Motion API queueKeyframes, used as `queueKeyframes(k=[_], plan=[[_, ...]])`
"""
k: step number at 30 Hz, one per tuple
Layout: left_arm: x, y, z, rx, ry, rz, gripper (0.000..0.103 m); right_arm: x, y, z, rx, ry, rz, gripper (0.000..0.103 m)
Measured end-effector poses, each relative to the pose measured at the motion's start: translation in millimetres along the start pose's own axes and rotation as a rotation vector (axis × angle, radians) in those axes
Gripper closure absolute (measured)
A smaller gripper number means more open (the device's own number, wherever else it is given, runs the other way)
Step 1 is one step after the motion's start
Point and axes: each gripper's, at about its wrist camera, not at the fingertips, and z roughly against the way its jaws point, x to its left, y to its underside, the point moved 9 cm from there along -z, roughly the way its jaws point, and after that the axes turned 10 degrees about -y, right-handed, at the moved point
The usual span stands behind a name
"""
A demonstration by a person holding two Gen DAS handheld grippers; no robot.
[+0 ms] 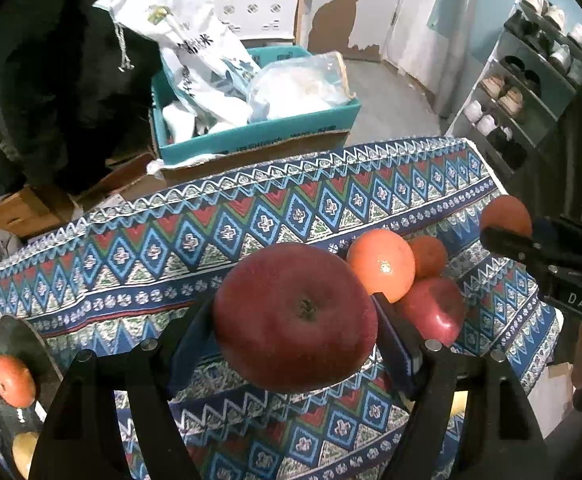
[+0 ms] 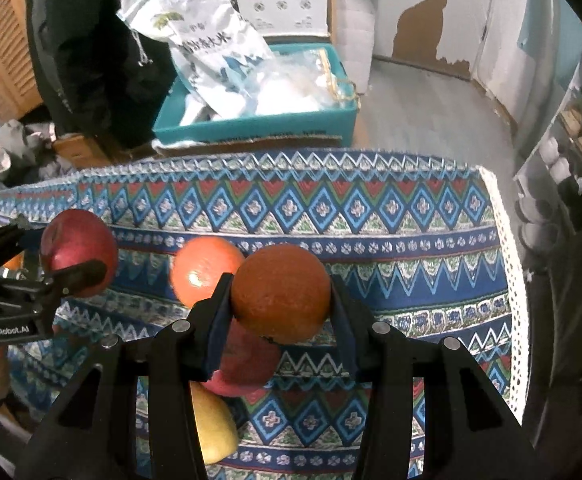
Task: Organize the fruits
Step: 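Lift and carry the orange and red apple in both tools toward the glass bowl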
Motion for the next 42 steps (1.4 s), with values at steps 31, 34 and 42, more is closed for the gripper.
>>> queueKeyframes(k=[31, 34, 42], plan=[[50.0, 15.5, 121.0, -0.14, -0.017, 0.059, 0.024, 110.9, -36.8, 78.2, -0.15, -0.1, 0.16, 0.058], [57.2, 18.6, 128.1, -0.151, -0.025, 0.066, 0.024, 123.4, -39.2, 81.7, -0.156, -0.115, 0.177, 0.058], [81.6, 27.7, 140.9, -0.171, -0.052, 0.099, 0.024, 158.6, -45.3, 78.7, -0.152, -0.15, 0.222, 0.058]])
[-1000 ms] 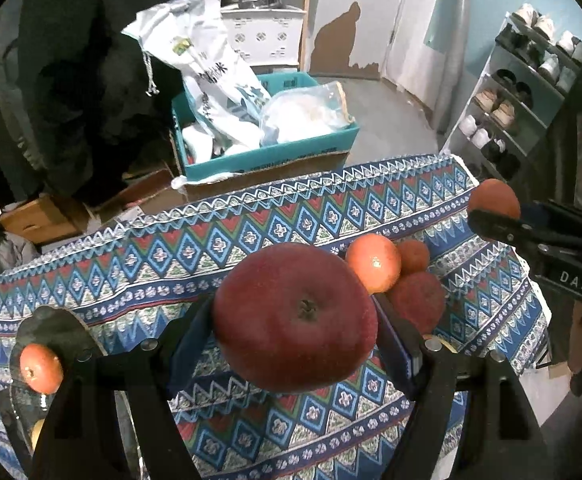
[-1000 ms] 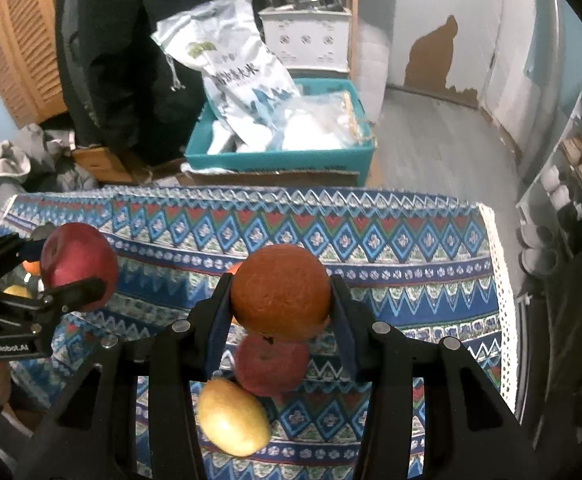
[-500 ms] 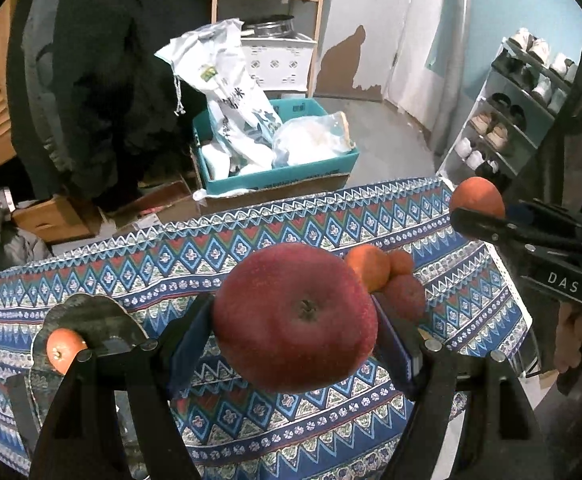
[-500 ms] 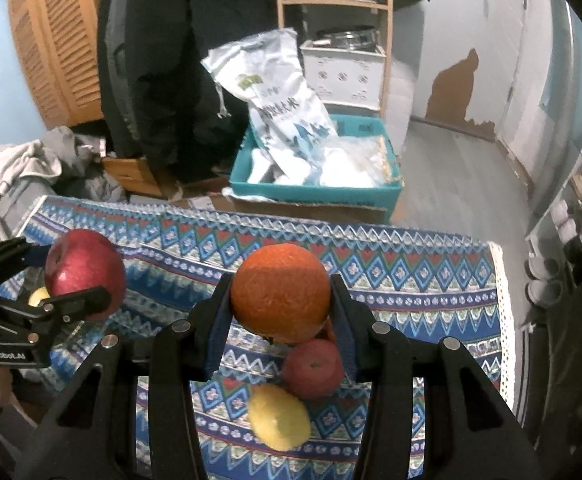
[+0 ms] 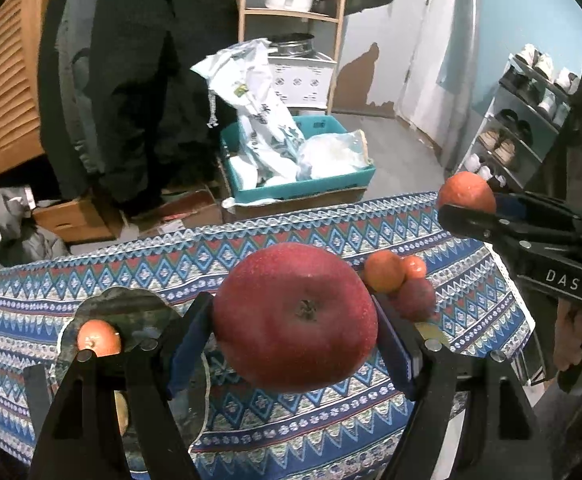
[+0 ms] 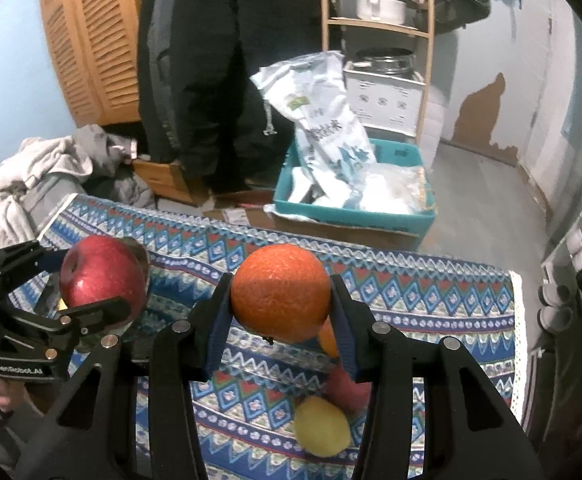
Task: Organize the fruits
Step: 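Lift and carry the orange and red apple in both tools toward the glass bowl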
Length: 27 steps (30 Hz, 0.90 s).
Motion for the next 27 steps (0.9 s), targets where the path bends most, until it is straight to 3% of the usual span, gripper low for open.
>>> queueKeyframes(k=[27], plan=[[129.8, 45.2, -15.7, 0.068, -0.101, 0.184, 0.024, 103.7, -16.8, -82.5, 0.101, -0.142, 0.099, 0.058]])
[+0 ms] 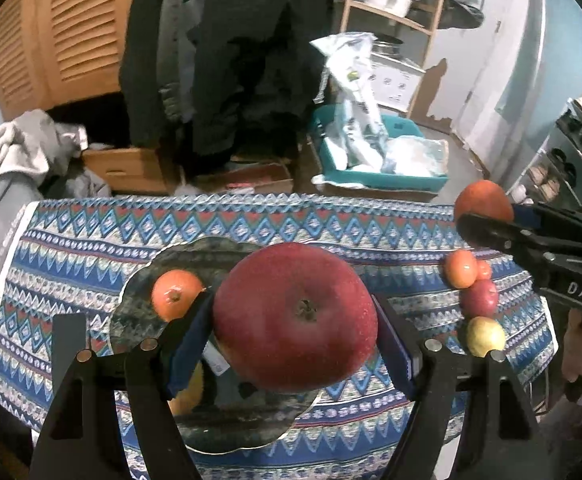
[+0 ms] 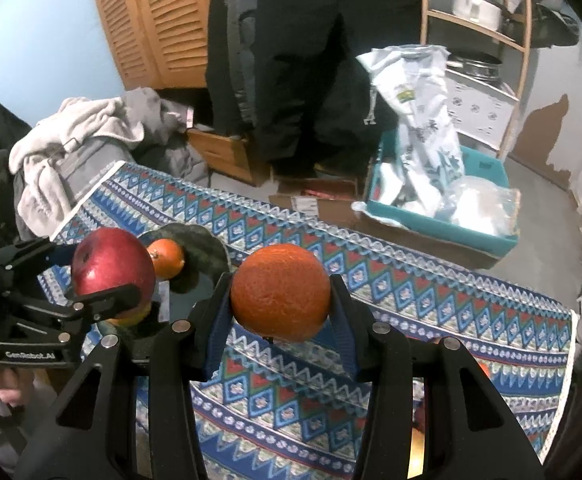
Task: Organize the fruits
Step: 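Lift and carry the orange and red apple in both tools toward the glass bowl, then lower the red apple and orange into the glass bowl and open both tools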
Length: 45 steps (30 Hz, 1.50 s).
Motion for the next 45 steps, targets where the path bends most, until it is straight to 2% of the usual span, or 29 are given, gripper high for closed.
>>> queueKeyframes(k=[10, 32, 45], plan=[[29.6, 22.6, -33.0, 0.077, -0.019, 0.044, 0.024, 24.8, -2.8, -44.9, 0.066, -0.044, 0.028, 0.058], [44.5, 73.7, -97.3, 0.253, -0.023, 0.086, 0.024, 55.2, 21.7, -138.6, 0.231, -0.13, 0.016, 0.058], [38.7, 78.0, -101.3, 0.249, -0.046, 0.035, 0.024, 60.1, 40.1, -168.0, 0.299, -0.159, -0.006, 0.058]])
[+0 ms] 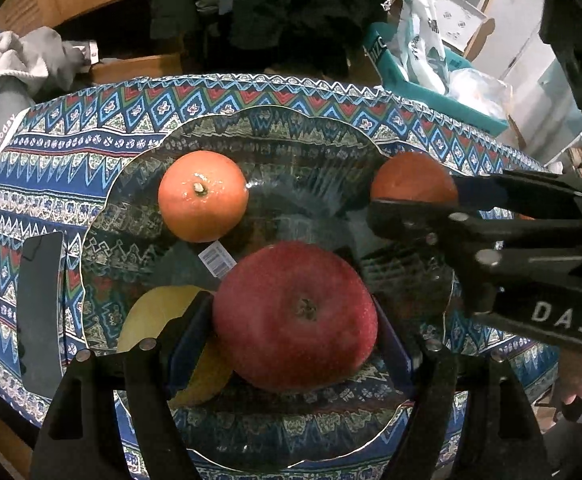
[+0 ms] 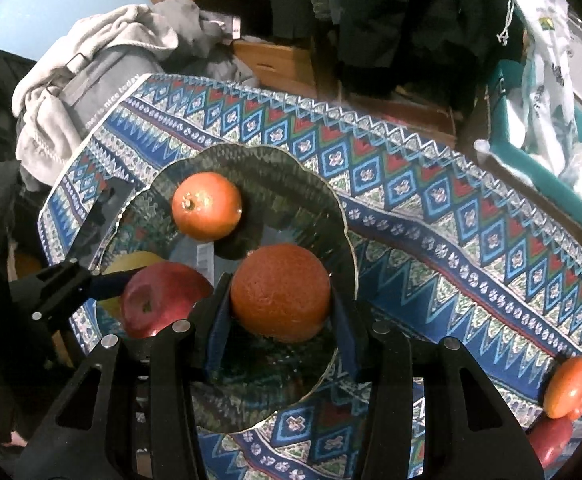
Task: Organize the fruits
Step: 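Lower the red apple and orange into the glass bowl and open both tools, then withdraw both tools from the bowl back over the remaining fruit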
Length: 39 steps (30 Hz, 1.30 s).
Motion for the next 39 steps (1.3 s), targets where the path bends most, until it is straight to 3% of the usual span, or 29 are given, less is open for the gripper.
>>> queueKeyframes(k=[5, 16, 29, 39], plan=[[-5.9, 3.7, -2.8, 0.028, 0.038, 0.007, 0.024, -0.3, 4.0, -6.1, 0.016, -0.008, -0.012, 0.057], [5.4, 2.4, 8.0, 0.021, 0.028, 0.049, 0.025, -1.5, 4.1, -6.4, 0.009, -0.025, -0.04, 0.054], [6.2, -5.3, 30.1, -0.012, 0.032, 0.067, 0.025, -0.2, -4.3, 27.3, -0.062, -0.001, -0.049, 0.044], [-12.8, -15.4, 57.1, -0.062, 0.048, 0.032, 0.024, -9.2, 2.7, 73.2, -0.118, 0.085, -0.049, 0.035]])
